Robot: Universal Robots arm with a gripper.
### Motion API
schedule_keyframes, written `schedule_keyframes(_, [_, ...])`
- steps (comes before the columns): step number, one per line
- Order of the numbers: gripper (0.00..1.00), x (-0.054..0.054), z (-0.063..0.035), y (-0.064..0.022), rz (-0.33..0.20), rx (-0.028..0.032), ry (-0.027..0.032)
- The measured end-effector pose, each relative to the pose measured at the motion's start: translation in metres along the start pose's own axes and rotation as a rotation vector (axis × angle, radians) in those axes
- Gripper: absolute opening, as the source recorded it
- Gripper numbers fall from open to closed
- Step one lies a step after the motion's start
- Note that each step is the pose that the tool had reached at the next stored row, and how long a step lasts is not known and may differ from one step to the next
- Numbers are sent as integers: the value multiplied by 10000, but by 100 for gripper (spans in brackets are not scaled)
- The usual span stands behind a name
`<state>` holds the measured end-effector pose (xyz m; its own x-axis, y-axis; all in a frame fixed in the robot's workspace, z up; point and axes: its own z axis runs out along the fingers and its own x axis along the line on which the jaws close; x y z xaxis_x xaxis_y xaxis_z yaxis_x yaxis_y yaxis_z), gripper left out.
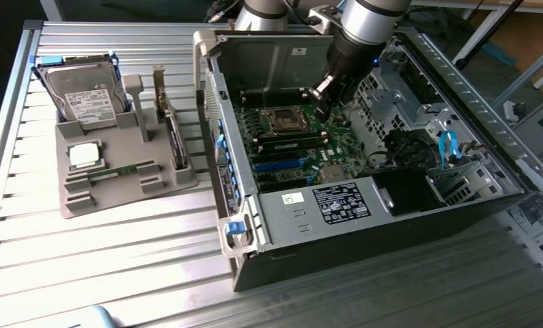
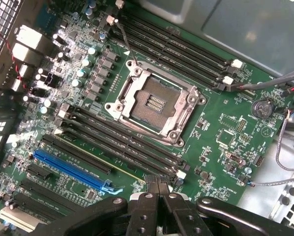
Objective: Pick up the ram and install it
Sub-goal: 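Press down the ram until it locks into place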
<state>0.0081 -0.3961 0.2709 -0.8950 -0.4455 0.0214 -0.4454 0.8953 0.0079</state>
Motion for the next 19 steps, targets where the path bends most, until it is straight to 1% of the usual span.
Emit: schedule_keyframes(19, [11,0,0,0,851,-18,-7])
